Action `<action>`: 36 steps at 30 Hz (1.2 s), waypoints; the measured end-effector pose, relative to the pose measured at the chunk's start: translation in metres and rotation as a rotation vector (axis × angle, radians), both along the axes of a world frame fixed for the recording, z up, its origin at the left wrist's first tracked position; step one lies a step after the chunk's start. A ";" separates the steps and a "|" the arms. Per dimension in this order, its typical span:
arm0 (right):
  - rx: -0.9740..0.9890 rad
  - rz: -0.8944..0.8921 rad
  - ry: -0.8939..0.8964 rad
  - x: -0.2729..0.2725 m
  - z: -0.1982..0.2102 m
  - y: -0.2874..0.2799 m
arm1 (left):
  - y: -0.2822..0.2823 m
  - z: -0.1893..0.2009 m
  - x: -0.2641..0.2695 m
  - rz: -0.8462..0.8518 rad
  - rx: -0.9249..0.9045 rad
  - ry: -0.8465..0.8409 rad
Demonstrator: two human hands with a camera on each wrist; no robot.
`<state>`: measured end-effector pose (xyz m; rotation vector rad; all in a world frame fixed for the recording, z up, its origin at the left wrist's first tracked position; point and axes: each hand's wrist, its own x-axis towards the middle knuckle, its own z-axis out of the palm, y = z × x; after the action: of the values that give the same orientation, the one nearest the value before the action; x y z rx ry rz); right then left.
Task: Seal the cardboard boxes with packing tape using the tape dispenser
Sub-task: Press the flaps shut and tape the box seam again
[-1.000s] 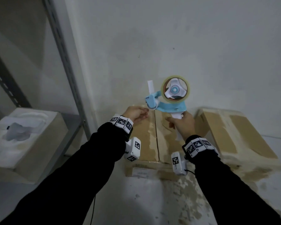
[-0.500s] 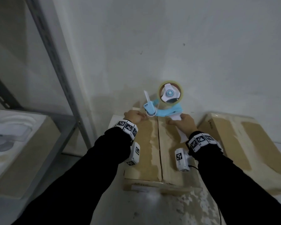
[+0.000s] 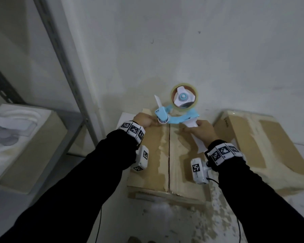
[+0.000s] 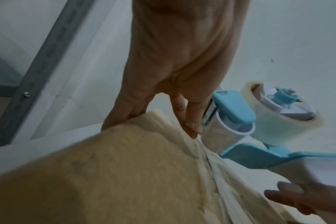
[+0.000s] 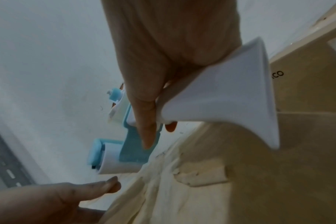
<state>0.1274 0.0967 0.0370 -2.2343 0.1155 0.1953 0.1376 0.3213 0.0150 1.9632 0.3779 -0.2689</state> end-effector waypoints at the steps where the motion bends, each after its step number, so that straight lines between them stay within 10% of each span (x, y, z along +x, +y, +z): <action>1: 0.032 -0.030 -0.015 0.000 0.003 0.001 | -0.002 0.003 0.000 0.018 0.004 -0.033; 36: -0.305 0.326 -0.065 0.121 0.031 0.049 | 0.034 0.009 0.074 0.294 0.173 -0.060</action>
<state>0.2483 0.1457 0.0682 -2.5523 -0.2740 0.2974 0.2111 0.3551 0.0244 2.0465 0.6608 0.0121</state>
